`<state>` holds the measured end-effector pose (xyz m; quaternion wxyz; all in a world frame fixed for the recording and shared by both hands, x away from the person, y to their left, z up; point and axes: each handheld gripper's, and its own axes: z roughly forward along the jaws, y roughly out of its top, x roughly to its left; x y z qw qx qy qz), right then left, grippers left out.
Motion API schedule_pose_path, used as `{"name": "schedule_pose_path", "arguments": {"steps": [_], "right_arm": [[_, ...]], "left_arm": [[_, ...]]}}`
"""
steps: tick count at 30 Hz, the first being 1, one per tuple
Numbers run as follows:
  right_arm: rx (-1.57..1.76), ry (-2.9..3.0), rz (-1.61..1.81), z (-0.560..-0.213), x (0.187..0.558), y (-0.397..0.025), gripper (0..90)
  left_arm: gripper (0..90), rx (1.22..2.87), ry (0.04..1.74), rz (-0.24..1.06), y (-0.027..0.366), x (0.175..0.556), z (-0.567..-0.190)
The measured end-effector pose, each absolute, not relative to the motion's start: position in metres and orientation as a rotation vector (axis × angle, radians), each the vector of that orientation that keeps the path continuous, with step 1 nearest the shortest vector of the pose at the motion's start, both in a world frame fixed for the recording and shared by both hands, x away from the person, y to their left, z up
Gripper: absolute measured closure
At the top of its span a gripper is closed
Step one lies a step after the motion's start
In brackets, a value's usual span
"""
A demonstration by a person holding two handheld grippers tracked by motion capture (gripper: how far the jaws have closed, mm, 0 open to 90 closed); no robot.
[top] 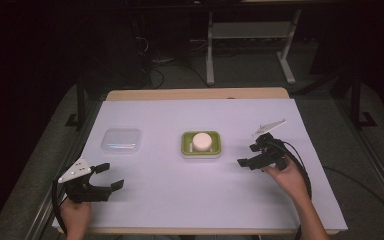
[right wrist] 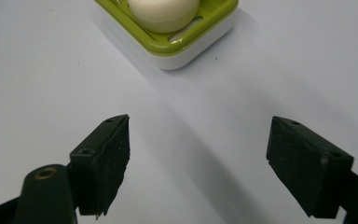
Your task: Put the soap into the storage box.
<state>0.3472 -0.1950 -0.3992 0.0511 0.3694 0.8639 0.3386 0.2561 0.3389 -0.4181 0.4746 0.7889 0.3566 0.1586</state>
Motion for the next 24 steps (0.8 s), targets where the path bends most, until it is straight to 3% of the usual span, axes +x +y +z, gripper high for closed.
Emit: {"name": "schedule_pose_path", "arguments": {"steps": [24], "right_arm": [[1.149,2.609,1.032,-0.409,0.316,-0.22,20.8]], "left_arm": [[14.5,1.924,0.882,0.386,0.338,0.257,-0.419]]}}
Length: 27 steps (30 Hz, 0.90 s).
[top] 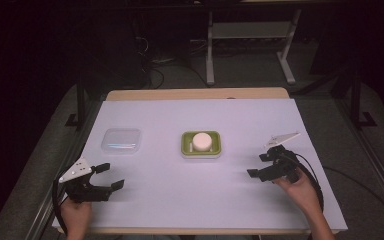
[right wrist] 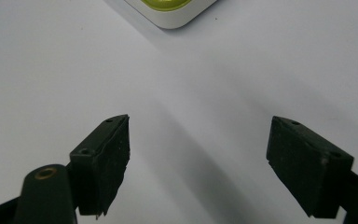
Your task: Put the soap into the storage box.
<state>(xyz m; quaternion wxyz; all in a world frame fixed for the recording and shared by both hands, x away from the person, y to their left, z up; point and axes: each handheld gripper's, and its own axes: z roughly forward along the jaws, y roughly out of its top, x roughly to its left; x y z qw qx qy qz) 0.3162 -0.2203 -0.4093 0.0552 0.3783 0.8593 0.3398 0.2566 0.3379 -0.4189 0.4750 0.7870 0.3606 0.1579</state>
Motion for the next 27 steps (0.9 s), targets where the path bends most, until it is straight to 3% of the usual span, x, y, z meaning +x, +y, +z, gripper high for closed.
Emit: {"name": "schedule_pose_path", "arguments": {"steps": [27], "right_arm": [[1.191,2.601,1.076,-0.429,0.272,-0.243,20.5]], "left_arm": [[14.5,1.934,0.875,0.387,0.337,0.258,-0.419]]}}
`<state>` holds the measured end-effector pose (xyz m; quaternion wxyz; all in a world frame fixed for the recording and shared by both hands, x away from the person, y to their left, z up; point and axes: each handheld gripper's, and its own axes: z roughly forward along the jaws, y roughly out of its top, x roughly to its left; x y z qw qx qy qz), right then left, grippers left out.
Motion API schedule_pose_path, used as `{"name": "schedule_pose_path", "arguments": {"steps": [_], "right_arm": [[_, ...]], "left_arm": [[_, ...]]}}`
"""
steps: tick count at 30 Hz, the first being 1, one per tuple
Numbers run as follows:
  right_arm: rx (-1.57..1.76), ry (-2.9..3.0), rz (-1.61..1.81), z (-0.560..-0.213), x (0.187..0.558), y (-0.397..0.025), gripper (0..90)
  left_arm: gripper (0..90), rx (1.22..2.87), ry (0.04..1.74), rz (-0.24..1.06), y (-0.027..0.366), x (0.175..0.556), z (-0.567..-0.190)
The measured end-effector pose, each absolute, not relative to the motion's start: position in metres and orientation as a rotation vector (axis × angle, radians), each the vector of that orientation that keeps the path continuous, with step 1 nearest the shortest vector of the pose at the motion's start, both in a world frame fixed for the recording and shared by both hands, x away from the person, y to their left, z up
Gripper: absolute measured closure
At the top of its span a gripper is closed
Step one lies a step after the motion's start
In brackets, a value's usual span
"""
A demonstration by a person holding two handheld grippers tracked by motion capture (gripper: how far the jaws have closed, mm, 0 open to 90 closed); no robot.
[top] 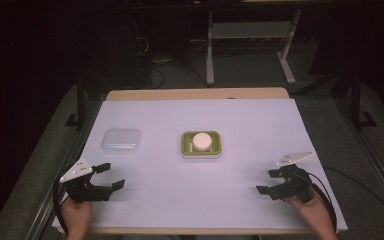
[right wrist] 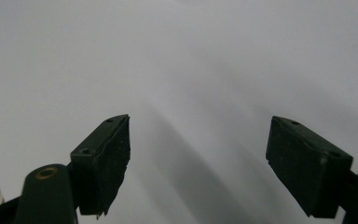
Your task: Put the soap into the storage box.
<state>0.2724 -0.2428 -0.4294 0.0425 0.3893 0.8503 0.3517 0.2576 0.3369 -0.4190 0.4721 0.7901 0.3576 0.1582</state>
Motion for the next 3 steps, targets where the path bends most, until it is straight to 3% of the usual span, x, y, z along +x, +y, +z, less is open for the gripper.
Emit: {"name": "schedule_pose_path", "arguments": {"steps": [3], "right_arm": [[1.185,2.604,1.06,-0.431,0.2677,-0.2409,19.2]], "left_arm": [[14.5,1.939,0.873,0.387,0.3361,0.2574,-0.4187]]}}
